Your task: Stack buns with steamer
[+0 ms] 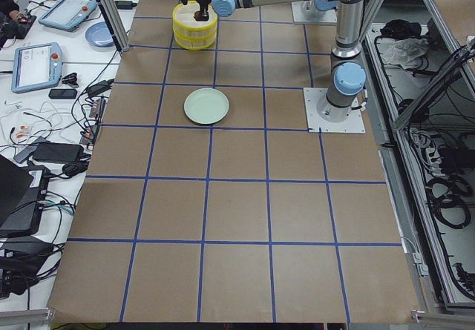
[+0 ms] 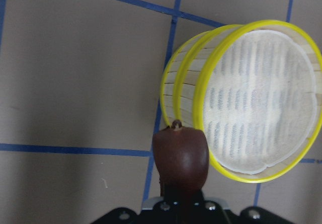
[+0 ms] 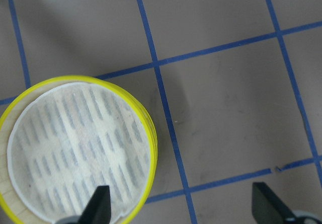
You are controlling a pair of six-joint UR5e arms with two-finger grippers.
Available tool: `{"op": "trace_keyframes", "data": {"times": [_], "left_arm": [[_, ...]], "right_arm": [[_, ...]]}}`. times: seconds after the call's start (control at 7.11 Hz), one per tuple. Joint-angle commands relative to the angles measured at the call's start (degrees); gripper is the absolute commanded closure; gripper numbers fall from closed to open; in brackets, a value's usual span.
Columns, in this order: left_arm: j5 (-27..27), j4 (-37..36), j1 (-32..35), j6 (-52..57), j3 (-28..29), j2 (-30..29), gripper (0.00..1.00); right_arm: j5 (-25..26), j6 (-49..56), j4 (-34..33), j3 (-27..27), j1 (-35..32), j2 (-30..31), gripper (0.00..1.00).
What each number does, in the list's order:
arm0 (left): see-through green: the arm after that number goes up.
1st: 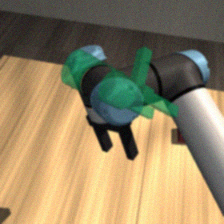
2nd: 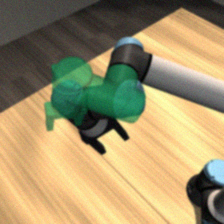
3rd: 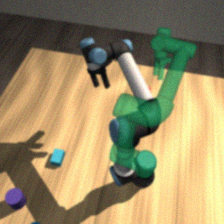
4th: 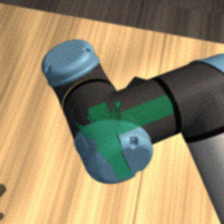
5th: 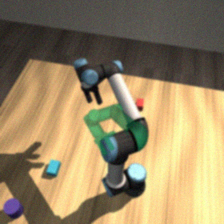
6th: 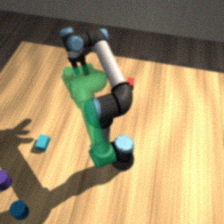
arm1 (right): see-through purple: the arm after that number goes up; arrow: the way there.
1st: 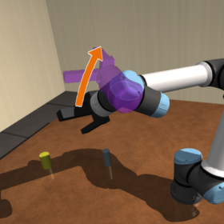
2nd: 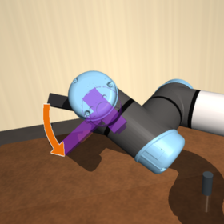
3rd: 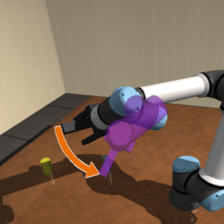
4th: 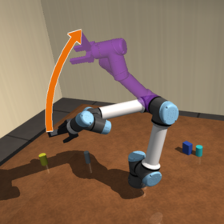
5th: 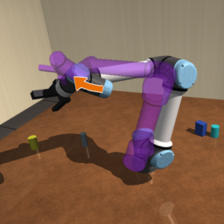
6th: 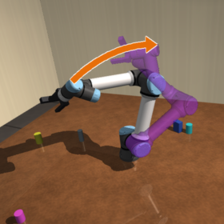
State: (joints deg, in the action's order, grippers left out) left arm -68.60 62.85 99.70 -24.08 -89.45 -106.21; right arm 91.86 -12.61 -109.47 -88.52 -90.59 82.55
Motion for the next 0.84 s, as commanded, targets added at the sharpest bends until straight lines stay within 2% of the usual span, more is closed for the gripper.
{"op": "trace_keyframes", "data": {"times": [0.0, 0.14, 0.28, 0.42, 0.56, 0.7], "left_arm": [[9.4, -9.19, 0.67, -5.78, -0.64, -3.19, 1.0], [11.54, -13.68, 0.85, -7.55, -0.73, -5.82, 1.0], [11.47, -17.11, 2.07, -9.39, -0.73, -8.37, 1.0], [11.38, -20.11, 2.69, -10.28, -0.73, -10.48, 0.91], [11.38, -22.57, 2.78, -12.03, -0.73, -11.72, 0.58], [11.03, -22.95, 2.87, -13.61, -0.64, -12.08, 0.01]], "right_arm": [[0.08, 4.86, 5.41, -0.16, 0.06, 5.42, 0.0], [-0.1, 4.96, 5.41, -0.42, -0.02, 5.43, 0.0], [0.07, 5.05, 5.5, -0.34, 0.15, 5.6, 0.0], [-0.36, 4.7, 5.85, -0.77, -0.28, 5.87, 0.0], [-0.71, 4.61, 5.85, -0.86, -0.37, 5.43, 0.0], [-0.63, 4.53, 5.85, -0.86, -0.38, 5.52, 0.0]]}}
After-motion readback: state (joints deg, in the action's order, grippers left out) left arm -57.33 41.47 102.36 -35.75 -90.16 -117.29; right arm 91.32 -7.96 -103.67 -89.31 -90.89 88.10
